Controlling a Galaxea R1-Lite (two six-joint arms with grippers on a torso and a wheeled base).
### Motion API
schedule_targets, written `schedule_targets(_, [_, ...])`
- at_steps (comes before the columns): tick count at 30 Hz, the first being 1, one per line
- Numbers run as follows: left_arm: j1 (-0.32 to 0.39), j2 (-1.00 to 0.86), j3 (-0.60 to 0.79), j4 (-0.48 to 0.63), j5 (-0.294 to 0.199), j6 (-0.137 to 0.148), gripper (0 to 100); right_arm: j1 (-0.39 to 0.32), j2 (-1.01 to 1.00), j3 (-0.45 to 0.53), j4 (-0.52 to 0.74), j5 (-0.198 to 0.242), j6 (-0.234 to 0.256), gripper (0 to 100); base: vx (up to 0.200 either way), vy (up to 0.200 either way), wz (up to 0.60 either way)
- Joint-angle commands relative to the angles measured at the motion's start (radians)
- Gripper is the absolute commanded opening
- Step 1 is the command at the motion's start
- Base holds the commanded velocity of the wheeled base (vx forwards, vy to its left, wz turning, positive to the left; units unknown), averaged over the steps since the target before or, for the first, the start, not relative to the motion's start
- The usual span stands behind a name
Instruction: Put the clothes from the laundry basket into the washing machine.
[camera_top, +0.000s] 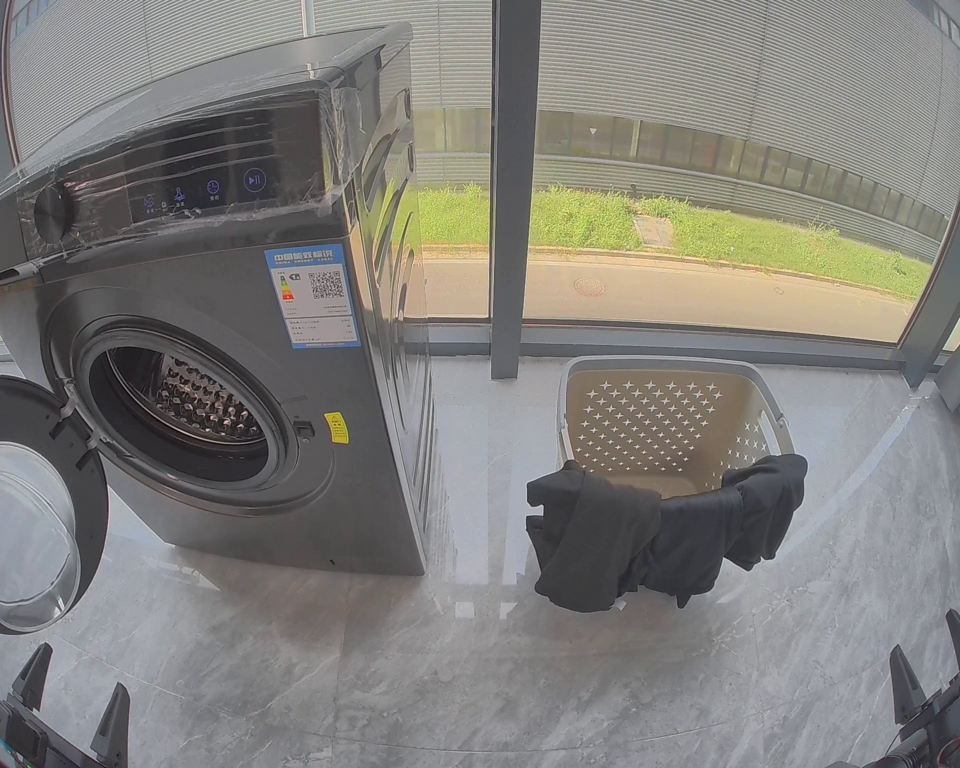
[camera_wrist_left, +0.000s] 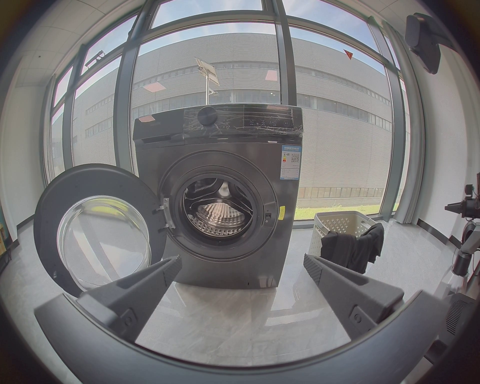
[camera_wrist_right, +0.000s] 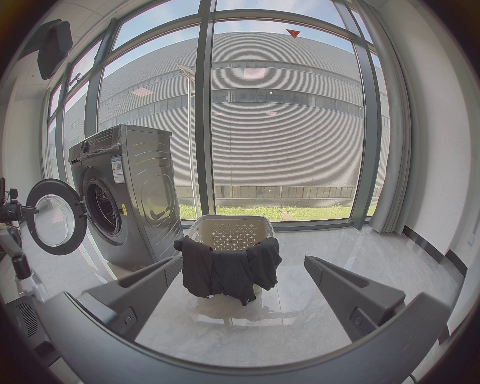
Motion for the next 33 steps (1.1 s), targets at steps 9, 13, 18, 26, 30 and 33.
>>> schedule_targets(9, [0.002, -0.018, 0.016, 0.000, 0.001, 0.003, 100, 0.000, -0.015, 0.018, 0.001, 0.001, 0.000, 100, 0.000, -0.022, 0.00])
schedule_targets(13, [0.002, -0.018, 0.016, 0.000, 0.001, 0.001, 100, 0.000, -0.015, 0.018, 0.000, 0.001, 0.000, 100, 0.000, -0.200, 0.00])
schedule_targets(18, [0.002, -0.018, 0.016, 0.000, 0.001, 0.001, 100, 0.000, -0.015, 0.018, 0.000, 0.001, 0.000, 100, 0.000, -0.200, 0.00])
schedule_targets(26, [0.002, -0.018, 0.016, 0.000, 0.001, 0.001, 100, 0.000, -0.015, 0.018, 0.000, 0.001, 0.000, 100, 0.000, -0.200, 0.00])
schedule_targets(30, [0.002, -0.018, 0.016, 0.000, 0.001, 0.001, 100, 0.000, -0.015, 0.018, 0.000, 0.001, 0.000, 100, 0.000, -0.200, 0.00])
schedule_targets(33, [0.002, -0.018, 0.016, 0.000, 0.001, 0.001, 100, 0.000, -0.015, 0.018, 0.000, 0.001, 0.000, 100, 0.000, -0.200, 0.00])
